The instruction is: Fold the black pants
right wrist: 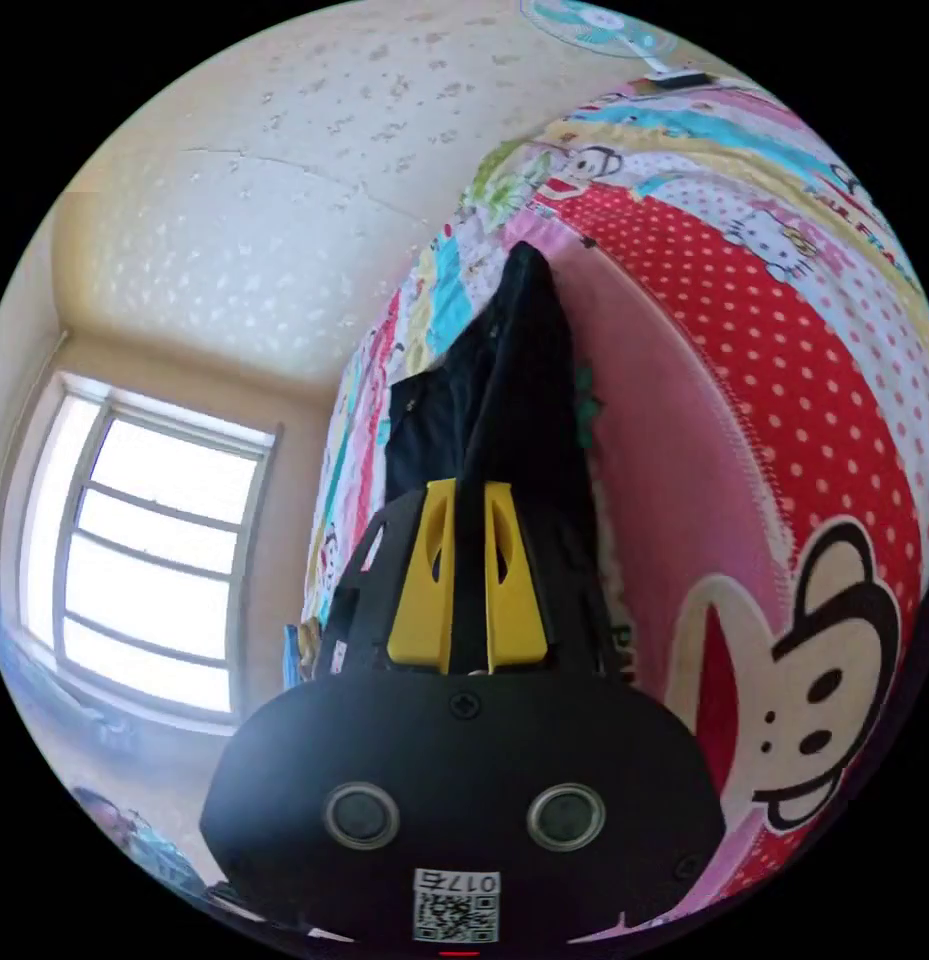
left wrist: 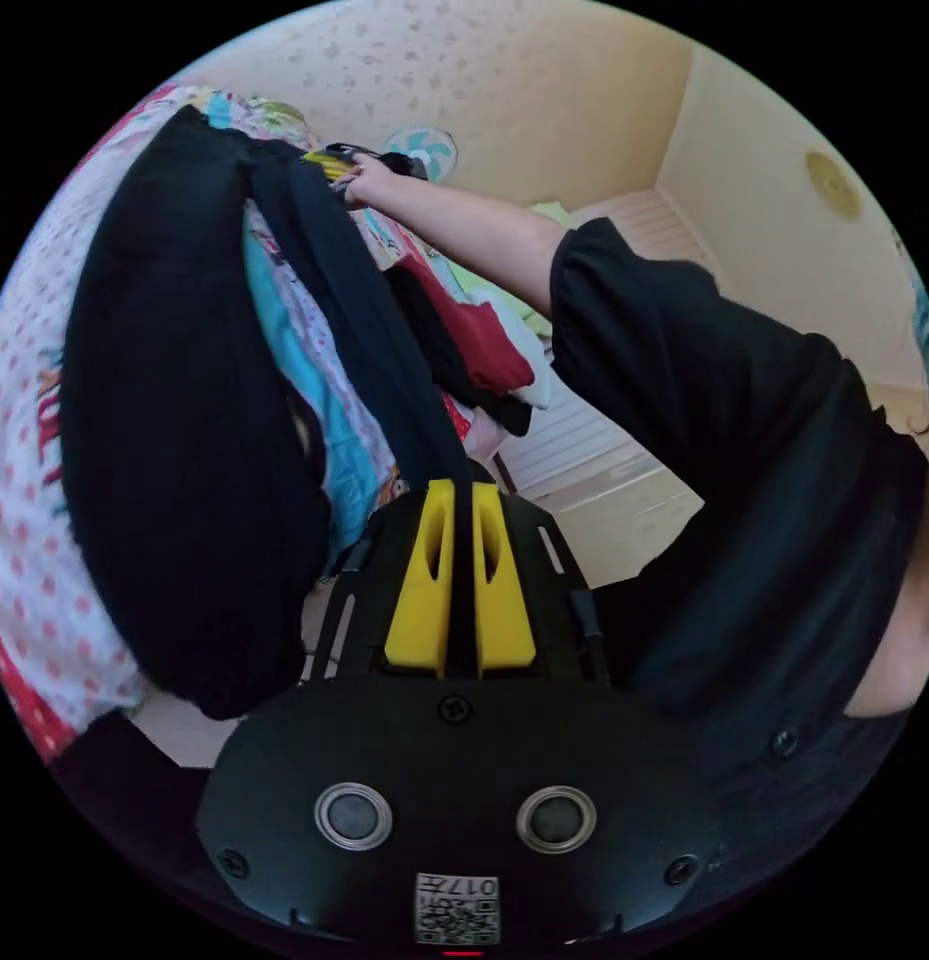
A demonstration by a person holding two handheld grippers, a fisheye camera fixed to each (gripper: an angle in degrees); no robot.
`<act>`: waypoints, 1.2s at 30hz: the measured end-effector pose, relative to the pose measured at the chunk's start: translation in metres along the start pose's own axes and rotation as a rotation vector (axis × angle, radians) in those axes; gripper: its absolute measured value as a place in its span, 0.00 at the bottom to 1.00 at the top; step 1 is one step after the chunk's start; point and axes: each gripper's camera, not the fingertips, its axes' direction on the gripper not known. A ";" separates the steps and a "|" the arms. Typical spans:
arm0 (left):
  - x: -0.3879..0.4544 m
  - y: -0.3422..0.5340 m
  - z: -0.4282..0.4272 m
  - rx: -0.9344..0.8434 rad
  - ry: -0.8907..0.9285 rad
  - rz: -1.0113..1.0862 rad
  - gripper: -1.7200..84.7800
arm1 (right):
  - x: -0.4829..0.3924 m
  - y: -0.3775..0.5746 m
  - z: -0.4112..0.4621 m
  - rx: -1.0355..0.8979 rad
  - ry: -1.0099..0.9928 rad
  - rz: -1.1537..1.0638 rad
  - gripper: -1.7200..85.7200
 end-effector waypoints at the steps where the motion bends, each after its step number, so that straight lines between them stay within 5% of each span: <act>1: -0.012 0.015 -0.019 0.045 0.018 -0.043 0.05 | -0.017 -0.001 0.022 -0.050 -0.053 -0.061 0.07; 6: -0.046 0.067 -0.073 0.097 -0.064 -0.200 0.06 | -0.066 0.024 0.116 -0.183 -0.078 -0.140 0.08; 10: -0.045 0.068 -0.074 -0.083 -0.166 -0.242 0.08 | -0.082 0.056 0.145 -0.263 -0.080 -0.221 0.11; 14: -0.025 0.066 -0.094 -0.026 -0.387 -0.215 0.12 | -0.102 0.113 0.105 -0.339 0.029 -0.363 0.14; 19: -0.044 0.026 -0.098 0.091 -0.332 -0.164 0.18 | -0.081 0.246 0.014 -0.195 0.200 -0.398 0.17; 22: -0.067 0.003 -0.075 -0.005 -0.326 -0.262 0.16 | -0.038 0.344 0.002 -0.289 0.068 -0.182 0.17; 25: -0.066 0.006 -0.052 -0.082 -0.323 -0.299 0.11 | -0.035 0.413 -0.019 -0.280 -0.140 -0.196 0.12; 31: -0.006 0.035 -0.009 -0.155 -0.407 -0.229 0.08 | -0.051 0.437 -0.060 -0.417 -0.195 -0.311 0.07; 36: 0.019 0.063 0.044 -0.418 -0.513 -0.191 0.08 | -0.044 0.465 -0.085 -0.611 0.065 -0.314 0.08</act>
